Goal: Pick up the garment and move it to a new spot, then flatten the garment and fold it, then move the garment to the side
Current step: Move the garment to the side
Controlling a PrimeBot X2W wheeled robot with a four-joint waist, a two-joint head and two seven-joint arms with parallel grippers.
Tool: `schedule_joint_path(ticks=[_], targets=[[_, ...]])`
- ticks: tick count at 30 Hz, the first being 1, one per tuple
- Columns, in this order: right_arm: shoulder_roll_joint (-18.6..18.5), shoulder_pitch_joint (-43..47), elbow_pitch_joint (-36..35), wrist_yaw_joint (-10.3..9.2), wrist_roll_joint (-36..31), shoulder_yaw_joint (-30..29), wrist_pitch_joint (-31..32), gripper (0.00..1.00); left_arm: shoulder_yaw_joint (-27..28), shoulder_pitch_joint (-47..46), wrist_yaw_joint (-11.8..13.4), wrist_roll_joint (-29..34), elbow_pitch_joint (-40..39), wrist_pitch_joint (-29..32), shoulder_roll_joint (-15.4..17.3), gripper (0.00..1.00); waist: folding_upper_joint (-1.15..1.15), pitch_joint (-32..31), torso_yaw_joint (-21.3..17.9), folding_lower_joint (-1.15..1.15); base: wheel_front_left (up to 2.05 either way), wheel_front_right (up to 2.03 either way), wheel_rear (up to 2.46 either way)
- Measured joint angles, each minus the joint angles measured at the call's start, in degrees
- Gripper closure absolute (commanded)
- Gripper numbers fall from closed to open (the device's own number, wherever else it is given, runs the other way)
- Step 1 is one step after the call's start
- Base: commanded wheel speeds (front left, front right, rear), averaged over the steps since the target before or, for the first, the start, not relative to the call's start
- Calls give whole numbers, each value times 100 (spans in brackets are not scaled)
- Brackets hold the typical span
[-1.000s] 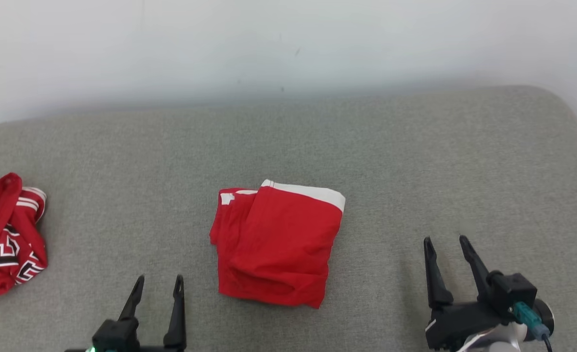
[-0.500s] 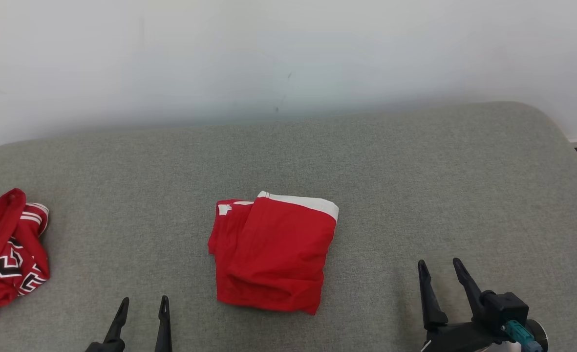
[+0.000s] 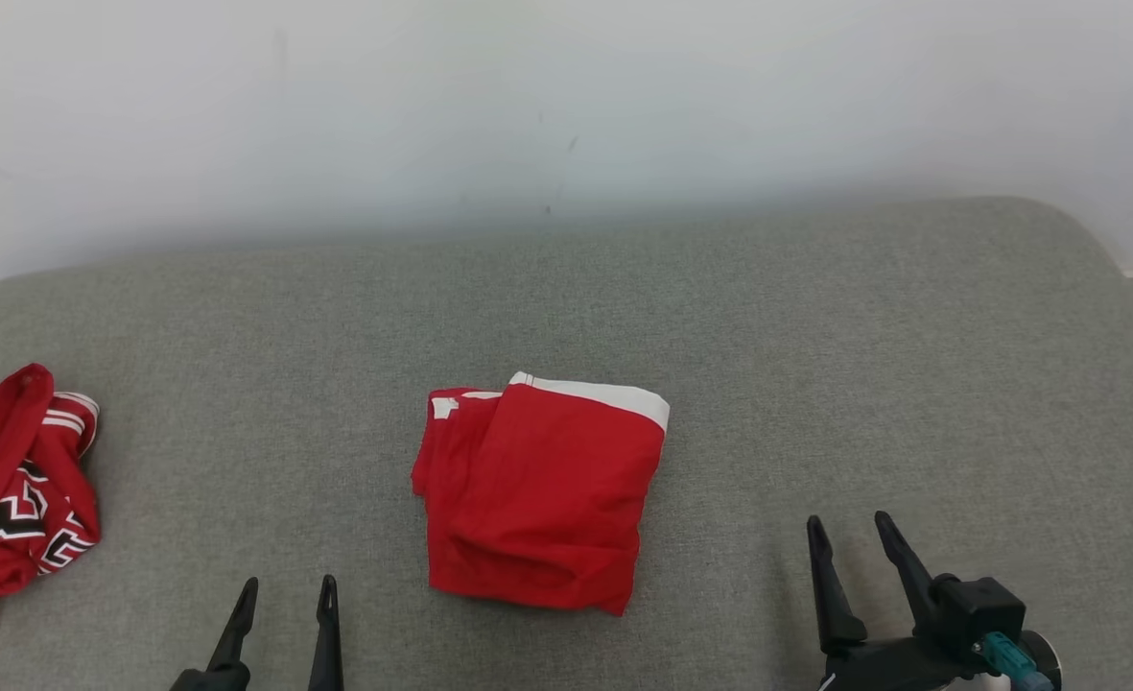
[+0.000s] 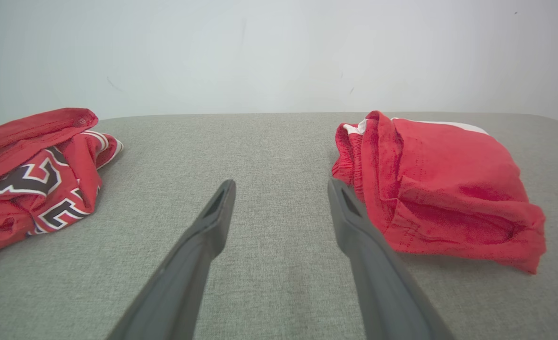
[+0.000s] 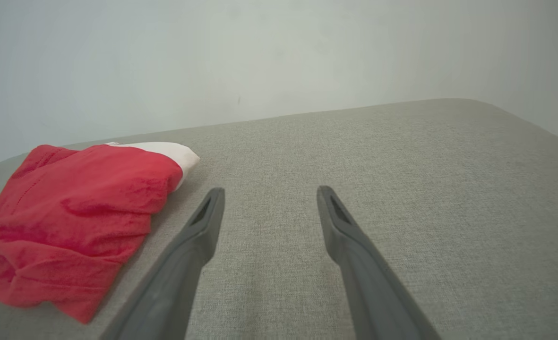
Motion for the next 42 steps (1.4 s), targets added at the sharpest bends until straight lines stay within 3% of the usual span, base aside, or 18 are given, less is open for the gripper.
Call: schedule_joint_path(ticks=[8,17,29,30,31,32,42], targets=[[1,-259,264,-1,425,579,-1,0,-301,-115,15,-60,7,0,0,0,0,249,211,1,0,0,0],[-69,-1118,982,-1,1071,1115,-1,0,-628,-341,65,-103,70,0,-2,0,1,595,748,1,0,0,0],[-124,-1896,1953,-1,1403,932,-1,2,-817,-470,121,-169,77,0,0,0,1,966,1385,1,0,0,0],[-141,-1967,2009,-1,1411,940,-1,35,-835,-489,122,-187,75,0,-1,0,1,993,1419,1,0,0,0],[-160,-2033,2047,-1,1407,957,-2,82,-844,-494,127,-194,73,0,-1,0,1,1017,1449,1,0,0,0],[-190,-2091,2107,-1,1385,988,-2,100,-848,-494,148,-197,73,0,0,0,1,1038,1477,1,0,0,0],[-296,-2179,2198,0,1212,704,-1,100,-889,-505,141,-201,49,0,0,0,0,1031,1379,1,0,0,0]])
